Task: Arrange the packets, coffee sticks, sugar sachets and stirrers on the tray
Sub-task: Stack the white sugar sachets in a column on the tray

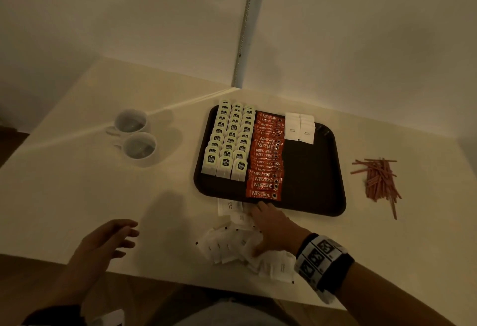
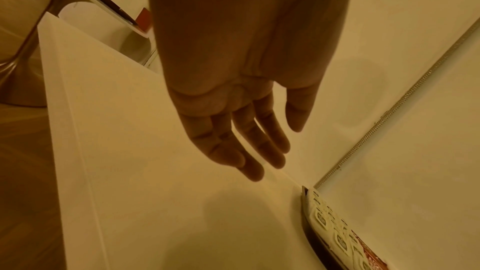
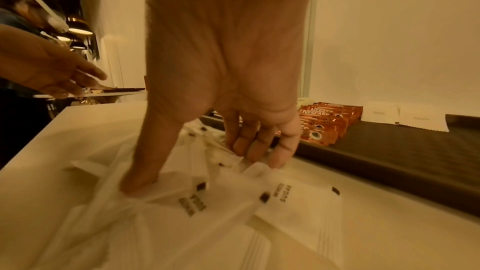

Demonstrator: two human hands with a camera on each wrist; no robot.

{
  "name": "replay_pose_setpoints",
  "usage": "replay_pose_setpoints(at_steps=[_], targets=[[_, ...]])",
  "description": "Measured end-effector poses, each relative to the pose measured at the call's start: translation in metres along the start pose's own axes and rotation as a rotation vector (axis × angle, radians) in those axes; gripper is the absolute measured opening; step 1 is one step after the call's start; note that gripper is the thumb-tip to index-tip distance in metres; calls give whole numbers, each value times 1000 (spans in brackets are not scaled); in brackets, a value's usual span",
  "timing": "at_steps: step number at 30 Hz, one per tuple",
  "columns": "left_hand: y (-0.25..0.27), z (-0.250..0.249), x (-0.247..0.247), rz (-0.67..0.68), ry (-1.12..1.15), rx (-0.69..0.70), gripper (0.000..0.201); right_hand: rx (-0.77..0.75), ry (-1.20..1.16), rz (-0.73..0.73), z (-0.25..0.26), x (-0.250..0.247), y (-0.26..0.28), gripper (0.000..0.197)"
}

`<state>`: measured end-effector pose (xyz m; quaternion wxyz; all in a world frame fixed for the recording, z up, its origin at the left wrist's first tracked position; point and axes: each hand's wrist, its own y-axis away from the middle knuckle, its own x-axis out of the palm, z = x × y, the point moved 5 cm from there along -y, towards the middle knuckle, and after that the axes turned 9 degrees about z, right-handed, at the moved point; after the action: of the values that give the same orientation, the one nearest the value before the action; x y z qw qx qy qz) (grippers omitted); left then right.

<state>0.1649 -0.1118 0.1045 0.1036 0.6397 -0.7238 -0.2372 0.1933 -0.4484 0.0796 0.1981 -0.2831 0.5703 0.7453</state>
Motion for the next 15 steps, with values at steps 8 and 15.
replay_pose_setpoints(at_steps=[8,15], targets=[[-8,-3,-1,-8,-27,1,21,9,-196,44,-11,-5,6,79],[-13,-8,0,8,-24,9,20,-28,-12,-5,-1,-18,17,85]])
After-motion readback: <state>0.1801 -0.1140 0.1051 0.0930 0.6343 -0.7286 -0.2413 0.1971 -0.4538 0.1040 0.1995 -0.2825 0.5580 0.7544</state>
